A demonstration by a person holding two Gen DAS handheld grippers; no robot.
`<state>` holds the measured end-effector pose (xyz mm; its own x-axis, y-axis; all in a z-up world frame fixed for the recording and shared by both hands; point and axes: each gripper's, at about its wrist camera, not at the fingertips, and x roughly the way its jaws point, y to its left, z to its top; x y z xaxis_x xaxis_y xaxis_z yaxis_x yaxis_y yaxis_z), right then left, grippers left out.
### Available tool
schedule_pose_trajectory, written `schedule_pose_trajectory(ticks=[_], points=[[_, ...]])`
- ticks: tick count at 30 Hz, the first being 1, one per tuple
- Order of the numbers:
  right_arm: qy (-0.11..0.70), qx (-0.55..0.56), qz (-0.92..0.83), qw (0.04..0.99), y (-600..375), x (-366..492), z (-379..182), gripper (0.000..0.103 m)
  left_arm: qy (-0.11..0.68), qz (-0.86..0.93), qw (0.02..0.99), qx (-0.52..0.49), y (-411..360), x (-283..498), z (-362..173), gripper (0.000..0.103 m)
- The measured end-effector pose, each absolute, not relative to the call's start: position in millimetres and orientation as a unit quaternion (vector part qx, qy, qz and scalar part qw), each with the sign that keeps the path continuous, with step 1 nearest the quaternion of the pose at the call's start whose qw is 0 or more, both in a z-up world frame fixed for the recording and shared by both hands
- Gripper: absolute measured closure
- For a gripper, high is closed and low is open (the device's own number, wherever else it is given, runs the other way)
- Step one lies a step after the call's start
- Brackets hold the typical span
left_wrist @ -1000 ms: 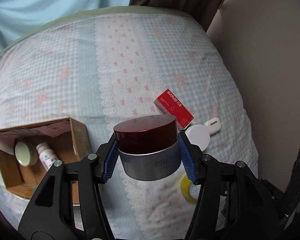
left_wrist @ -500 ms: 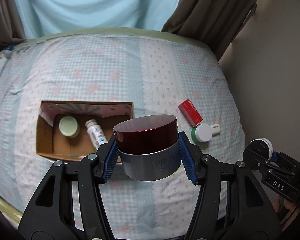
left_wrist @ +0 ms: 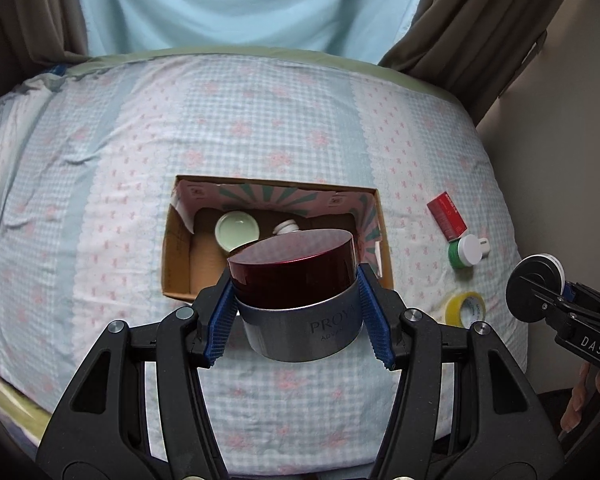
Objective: Organize rigid objects
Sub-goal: 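Carry both held jars over the cardboard box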
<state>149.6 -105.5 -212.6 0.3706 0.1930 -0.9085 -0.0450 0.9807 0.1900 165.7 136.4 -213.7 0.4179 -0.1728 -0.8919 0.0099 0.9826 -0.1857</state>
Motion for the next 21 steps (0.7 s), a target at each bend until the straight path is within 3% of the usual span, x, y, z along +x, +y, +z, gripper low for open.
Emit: schedule_pose_trajectory(ticks=[11, 21], points=[[0.573, 0.087, 0.067, 0.812, -26.8, 201.4, -258.0, 0.057, 0.576, -0.067, 0.813, -0.056, 201.9, 199.0, -276.1, 0.050], [0.614, 0.065, 0.063, 0.784, -2.3, 268.0, -331.9, 0.057, 0.625, -0.074, 0.776, -0.039, 207.6, 238.7, -355.4, 0.050]])
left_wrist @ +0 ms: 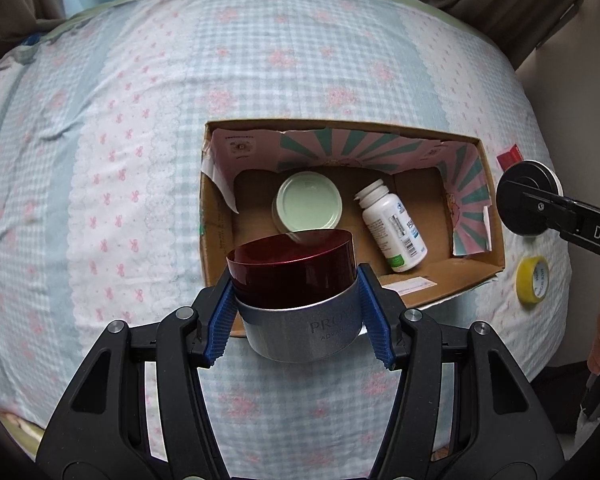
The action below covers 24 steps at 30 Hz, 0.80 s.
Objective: Organize rigid objects
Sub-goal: 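Carry both held jars over the cardboard box, then lower both jars into the box and open both tools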
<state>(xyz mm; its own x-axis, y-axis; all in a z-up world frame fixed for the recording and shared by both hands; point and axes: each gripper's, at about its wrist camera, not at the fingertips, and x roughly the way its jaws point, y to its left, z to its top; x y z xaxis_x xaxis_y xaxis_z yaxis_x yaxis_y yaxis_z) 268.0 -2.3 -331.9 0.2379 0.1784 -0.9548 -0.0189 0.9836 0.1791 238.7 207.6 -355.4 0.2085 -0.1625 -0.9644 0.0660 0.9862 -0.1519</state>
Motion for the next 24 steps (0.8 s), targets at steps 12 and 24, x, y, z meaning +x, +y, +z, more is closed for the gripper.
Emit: schedule_pose_trajectory(ticks=[12, 24], points=[[0.660, 0.055, 0.045, 0.748, 1.6, 309.4, -426.2, 0.057, 0.667, -0.113, 0.733, 0.071, 172.2, 260.9, -438.9, 0.050], [0.670, 0.037, 0.060, 0.739, 1.6, 324.3, -455.3, 0.057, 0.671, -0.182, 0.710, 0.115, 140.8, 259.7, -457.0, 0.048]])
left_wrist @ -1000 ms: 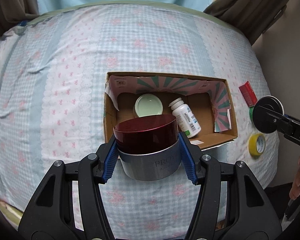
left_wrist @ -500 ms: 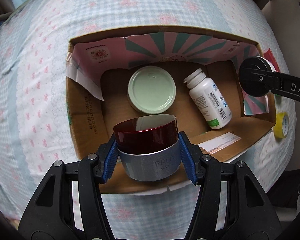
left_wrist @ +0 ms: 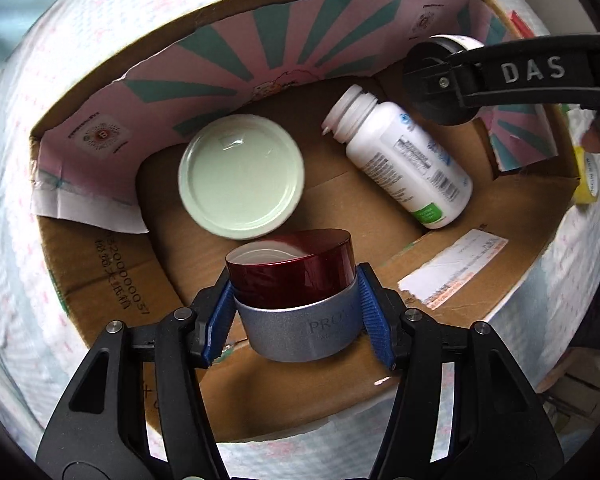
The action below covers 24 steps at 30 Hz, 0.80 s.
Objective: Organize rigid objects
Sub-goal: 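Lower both jars into the box and open both tools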
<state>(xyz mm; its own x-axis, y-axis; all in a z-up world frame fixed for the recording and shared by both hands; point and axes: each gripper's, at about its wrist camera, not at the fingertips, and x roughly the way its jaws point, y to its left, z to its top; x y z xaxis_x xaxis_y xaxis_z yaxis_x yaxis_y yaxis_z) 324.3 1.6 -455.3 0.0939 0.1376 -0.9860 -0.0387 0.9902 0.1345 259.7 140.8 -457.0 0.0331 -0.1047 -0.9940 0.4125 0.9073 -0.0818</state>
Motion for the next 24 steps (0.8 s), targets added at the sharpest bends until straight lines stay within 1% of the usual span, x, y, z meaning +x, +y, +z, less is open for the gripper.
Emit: schedule_pose_trajectory(ticks=[1, 2, 3, 4, 5, 6, 7, 16, 20, 24], points=[[0.671, 0.031, 0.060, 0.738, 2.5, 325.0, -455.5, 0.057, 0.669, -0.188, 0.709, 0.117, 138.9, 259.8, -455.0, 0.047], [0.671, 0.025, 0.057, 0.739, 4.1, 325.5, -455.7, 0.057, 0.663, -0.190, 0.713, 0.127, 136.4, 259.6, -451.5, 0.036], [0.672, 0.019, 0.057, 0.738, 5.1, 325.9, -456.1, 0.057, 0.656, -0.189, 0.717, 0.140, 131.7, 259.3, -446.9, 0.012], [0.670, 0.020, 0.060, 0.740, 5.0, 325.9, -455.0, 0.052, 0.647, -0.187, 0.723, 0.153, 129.9, 258.8, -442.6, 0.000], [0.663, 0.027, 0.063, 0.745, 4.1, 325.5, -452.6, 0.035, 0.638, -0.187, 0.730, 0.160, 129.4, 258.0, -438.0, 0.000], [0.655, 0.035, 0.066, 0.752, 2.2, 324.7, -449.4, 0.019, 0.635, -0.190, 0.731, 0.162, 129.4, 258.3, -435.0, 0.000], [0.649, 0.044, 0.068, 0.757, 0.6, 324.0, -446.3, 0.000, 0.636, -0.187, 0.731, 0.162, 130.7, 257.8, -433.6, 0.000], [0.636, 0.067, 0.058, 0.766, -9.1, 311.9, -431.4, 0.000, 0.640, -0.160, 0.738, 0.142, 146.2, 249.4, -417.4, 0.000], [0.634, 0.073, 0.057, 0.767, -9.7, 304.7, -415.6, 0.000, 0.627, -0.156, 0.750, 0.141, 161.9, 235.3, -392.0, 0.000], [0.621, 0.063, 0.046, 0.780, -12.6, 291.2, -383.1, 0.000, 0.611, -0.154, 0.764, 0.137, 164.6, 227.4, -358.0, 0.000]])
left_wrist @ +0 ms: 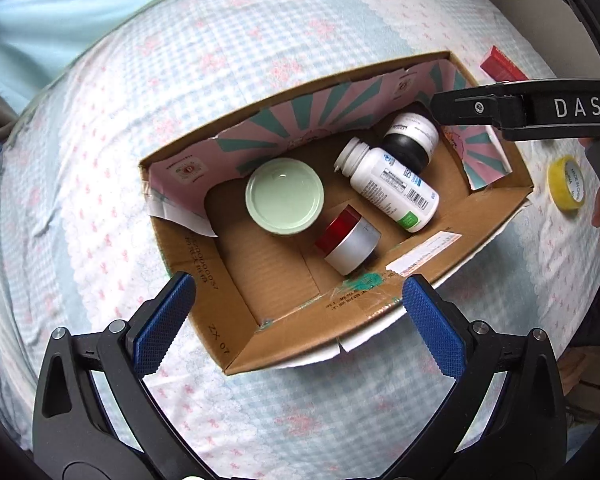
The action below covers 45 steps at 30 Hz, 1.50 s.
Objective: Organize rigid objects
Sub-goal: 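Lower both jars into the box and open both tools, then move both tools toward the yellow tape and white-lidded green jar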
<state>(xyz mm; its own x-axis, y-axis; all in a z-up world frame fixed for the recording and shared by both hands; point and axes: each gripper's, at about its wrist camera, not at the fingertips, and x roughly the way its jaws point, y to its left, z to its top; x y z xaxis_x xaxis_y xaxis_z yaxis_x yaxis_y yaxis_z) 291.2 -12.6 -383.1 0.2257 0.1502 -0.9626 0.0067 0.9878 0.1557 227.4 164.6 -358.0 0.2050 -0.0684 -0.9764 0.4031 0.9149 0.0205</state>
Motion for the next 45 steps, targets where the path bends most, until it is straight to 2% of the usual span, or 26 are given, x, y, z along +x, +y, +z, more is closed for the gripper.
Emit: schedule_pose_trajectory(ticks=[11, 22, 34, 40, 45], points=[[0.584, 0.072, 0.023, 0.808, -35.6, 220.3, -288.1, 0.000, 0.558, -0.172, 0.805, 0.102, 161.9, 179.7, -265.7, 0.000], [0.549, 0.062, -0.049, 0.832, -104.4, 127.7, -226.9, 0.000, 0.519, -0.220, 0.823, 0.070, 99.7, 147.6, -222.9, 0.000], [0.560, 0.093, -0.098, 0.817, -223.9, 54.4, -241.5, 0.000, 0.505, -0.247, 0.824, 0.076, -23.3, 146.3, -211.0, 0.000], [0.569, 0.082, -0.074, 0.815, -270.6, 47.9, -275.3, 0.000, 0.512, -0.255, 0.816, 0.084, -93.0, 161.4, -235.8, 0.000], [0.564, 0.088, -0.041, 0.820, -294.9, 46.0, -319.8, 0.000, 0.518, -0.274, 0.804, 0.101, -153.1, 179.8, -281.9, 0.000]])
